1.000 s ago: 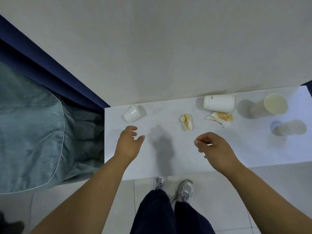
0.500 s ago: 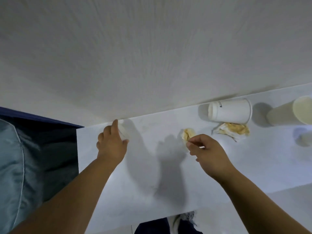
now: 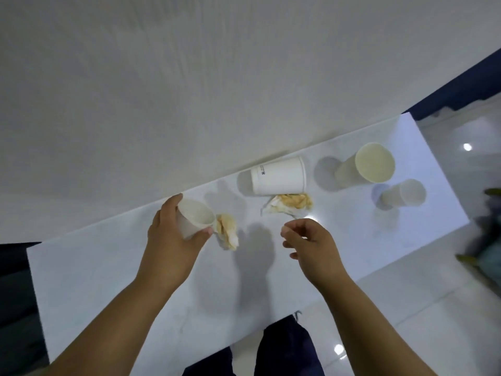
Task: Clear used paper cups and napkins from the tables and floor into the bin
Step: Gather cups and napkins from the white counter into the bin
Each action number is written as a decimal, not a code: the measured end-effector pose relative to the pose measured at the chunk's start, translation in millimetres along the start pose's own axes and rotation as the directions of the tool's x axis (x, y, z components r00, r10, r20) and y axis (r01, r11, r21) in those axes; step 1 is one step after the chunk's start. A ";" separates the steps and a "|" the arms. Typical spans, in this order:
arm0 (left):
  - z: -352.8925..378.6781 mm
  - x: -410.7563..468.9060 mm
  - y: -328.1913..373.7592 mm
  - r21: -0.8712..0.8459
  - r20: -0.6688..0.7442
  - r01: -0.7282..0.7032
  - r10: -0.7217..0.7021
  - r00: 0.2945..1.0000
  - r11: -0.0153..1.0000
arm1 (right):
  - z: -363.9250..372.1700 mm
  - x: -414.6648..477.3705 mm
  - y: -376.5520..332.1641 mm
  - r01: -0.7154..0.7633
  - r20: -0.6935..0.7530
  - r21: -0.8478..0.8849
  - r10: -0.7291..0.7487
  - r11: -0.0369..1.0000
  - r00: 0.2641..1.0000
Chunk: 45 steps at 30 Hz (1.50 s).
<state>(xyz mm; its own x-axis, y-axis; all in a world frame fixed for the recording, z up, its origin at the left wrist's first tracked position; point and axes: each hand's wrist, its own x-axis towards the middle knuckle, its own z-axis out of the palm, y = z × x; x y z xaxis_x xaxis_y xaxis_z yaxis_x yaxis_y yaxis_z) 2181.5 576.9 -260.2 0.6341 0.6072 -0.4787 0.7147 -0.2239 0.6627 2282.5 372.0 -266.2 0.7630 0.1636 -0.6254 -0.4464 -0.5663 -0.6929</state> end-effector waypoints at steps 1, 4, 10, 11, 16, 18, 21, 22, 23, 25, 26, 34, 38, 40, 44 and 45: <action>9.9 -2.8 11.3 -0.022 0.017 0.002 -0.002 1.000 1.000 | -11.8 1.9 3.1 -0.014 -0.015 0.026 0.014 1.000 1.000; 40.6 -9.3 44.2 -0.074 0.045 0.012 -0.009 0.999 0.997 | -47.4 11.1 12.7 -0.047 -0.066 0.083 0.052 0.996 0.996; 102.1 -16.5 104.5 -0.090 0.087 0.004 0.004 0.996 0.996 | -123.7 29.7 23.8 -0.017 -0.240 0.032 0.024 0.999 0.970; 112.9 -16.6 114.1 -0.092 0.098 0.001 0.008 0.995 0.996 | -137.1 33.5 23.7 -0.003 -0.286 -0.012 -0.001 1.000 0.958; 164.0 -12.7 150.8 -0.086 0.145 -0.019 0.032 0.989 0.996 | -199.1 69.6 31.3 0.053 -0.390 -0.445 -0.247 0.894 0.887; 178.7 -12.1 158.1 -0.067 0.148 -0.020 0.029 0.989 0.998 | -217.2 90.0 34.0 0.004 -0.335 -0.538 -0.219 0.843 0.917; 195.6 -13.1 160.4 -0.015 0.160 -0.018 0.020 0.987 1.000 | -234.6 117.2 38.1 -0.068 -0.207 -0.650 -0.091 0.757 0.974; 200.2 -13.9 159.5 -0.005 0.166 -0.016 0.017 0.986 1.000 | -237.8 124.2 41.0 -0.060 -0.162 -0.673 -0.068 0.737 0.985; 203.9 -14.2 157.1 0.003 0.169 -0.016 0.015 0.985 1.000 | -240.2 130.0 43.8 -0.041 -0.121 -0.685 -0.058 0.727 0.991; 210.5 -15.1 151.9 0.024 0.171 -0.003 -0.001 0.985 1.000 | -243.7 137.0 47.5 0.000 -0.079 -0.681 -0.073 0.732 0.994; 213.2 -15.4 148.5 0.034 0.171 0.004 -0.010 0.985 0.999 | -244.7 138.5 48.7 0.004 -0.085 -0.671 -0.082 0.742 0.993; 225.9 -28.4 128.4 0.164 0.199 0.025 -0.058 0.978 0.986 | -225.2 99.0 43.2 -0.182 0.022 -0.025 0.182 0.983 0.983; 224.0 -39.3 117.1 0.152 0.218 -0.005 -0.029 0.976 0.988 | -197.0 73.5 39.6 -0.138 0.216 0.005 0.133 0.990 0.967; 219.8 -42.9 110.5 0.111 0.233 -0.019 -0.007 0.972 0.994 | -180.6 66.4 38.4 -0.101 0.318 -0.035 0.107 0.994 0.942; 205.9 -44.5 93.0 0.031 0.281 -0.053 0.043 0.959 0.998 | -148.9 60.1 34.1 0.017 0.530 -0.108 0.043 0.994 0.847; 200.5 -44.1 87.5 0.016 0.278 -0.047 0.041 0.960 0.999 | -141.6 60.0 32.4 0.025 0.572 -0.102 0.038 0.994 0.820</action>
<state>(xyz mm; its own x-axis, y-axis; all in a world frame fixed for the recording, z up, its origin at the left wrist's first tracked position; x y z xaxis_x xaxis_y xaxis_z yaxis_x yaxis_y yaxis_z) 2275.2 377.7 -296.6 0.7199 0.3620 -0.5923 0.6885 -0.2644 0.6753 2380.0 249.1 -275.3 0.3410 0.5745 -0.7441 -0.3768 -0.6416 -0.6681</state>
